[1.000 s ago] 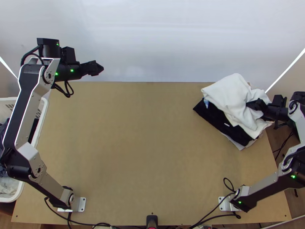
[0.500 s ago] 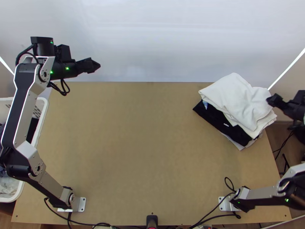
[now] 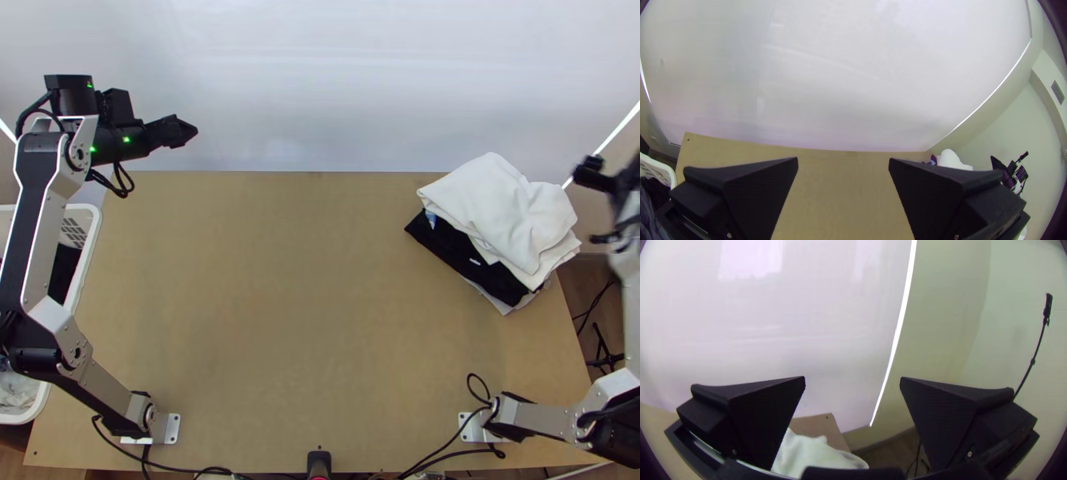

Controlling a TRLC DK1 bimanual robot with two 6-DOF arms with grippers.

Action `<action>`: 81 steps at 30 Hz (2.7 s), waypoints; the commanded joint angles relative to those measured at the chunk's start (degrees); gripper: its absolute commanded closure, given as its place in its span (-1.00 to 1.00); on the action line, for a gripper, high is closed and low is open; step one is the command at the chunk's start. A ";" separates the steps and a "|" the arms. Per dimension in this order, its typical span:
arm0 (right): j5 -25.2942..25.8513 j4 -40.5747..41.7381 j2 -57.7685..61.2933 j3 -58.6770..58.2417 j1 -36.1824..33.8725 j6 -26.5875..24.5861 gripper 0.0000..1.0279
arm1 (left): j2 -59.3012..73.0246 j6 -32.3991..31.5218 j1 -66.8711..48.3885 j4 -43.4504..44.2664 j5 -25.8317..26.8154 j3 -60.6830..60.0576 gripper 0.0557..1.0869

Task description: Fold the t-shirt

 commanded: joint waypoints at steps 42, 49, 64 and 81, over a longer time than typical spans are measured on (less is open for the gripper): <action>14.49 50.80 1.28 -23.51 10.51 -2.55 -0.93 | -4.29 -3.20 1.75 -5.26 -0.56 5.10 -0.92; 15.46 51.59 10.95 -20.88 21.85 0.44 -0.93 | -5.00 -3.20 2.10 -5.35 -0.56 5.01 -0.92; 21.26 53.88 32.49 -19.74 24.22 5.45 -0.93 | -5.35 -4.87 2.54 -5.26 -1.18 3.78 -0.92; 21.00 49.04 4.98 -17.54 25.02 -2.02 -0.93 | -10.97 -4.52 2.01 1.24 -10.14 0.53 -0.92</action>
